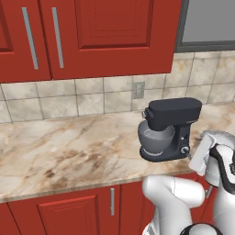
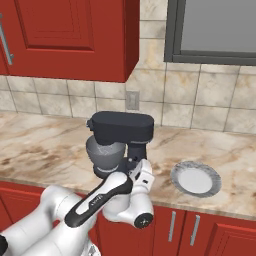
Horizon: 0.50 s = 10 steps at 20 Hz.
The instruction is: Add butter and sugar cubes to the stand mixer bowl and then turn on the stand mixer to begin making frosting.
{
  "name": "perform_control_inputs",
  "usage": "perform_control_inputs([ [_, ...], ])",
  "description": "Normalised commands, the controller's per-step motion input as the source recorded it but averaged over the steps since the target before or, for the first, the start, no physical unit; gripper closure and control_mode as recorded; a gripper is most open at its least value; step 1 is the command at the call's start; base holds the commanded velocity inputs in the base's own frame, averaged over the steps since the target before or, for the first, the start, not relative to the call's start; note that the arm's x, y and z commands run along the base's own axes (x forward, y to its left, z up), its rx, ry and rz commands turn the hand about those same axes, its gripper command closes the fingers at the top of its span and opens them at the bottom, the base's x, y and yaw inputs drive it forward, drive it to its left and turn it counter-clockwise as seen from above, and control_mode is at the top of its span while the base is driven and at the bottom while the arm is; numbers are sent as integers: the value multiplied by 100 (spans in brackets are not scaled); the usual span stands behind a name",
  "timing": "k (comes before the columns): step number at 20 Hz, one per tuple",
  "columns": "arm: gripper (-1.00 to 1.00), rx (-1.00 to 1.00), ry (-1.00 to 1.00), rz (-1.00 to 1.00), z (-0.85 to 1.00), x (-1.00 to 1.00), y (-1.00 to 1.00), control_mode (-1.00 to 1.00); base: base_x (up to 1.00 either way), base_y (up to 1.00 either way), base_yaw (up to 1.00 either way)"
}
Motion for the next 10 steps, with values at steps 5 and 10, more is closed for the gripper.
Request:
perform_control_inputs([
  [5,-100,5,0,-1,-21,0,-18,-100,0,0,0],
  [10,-100,5,0,0,-11,-18,10,-100,0,0,0],
])
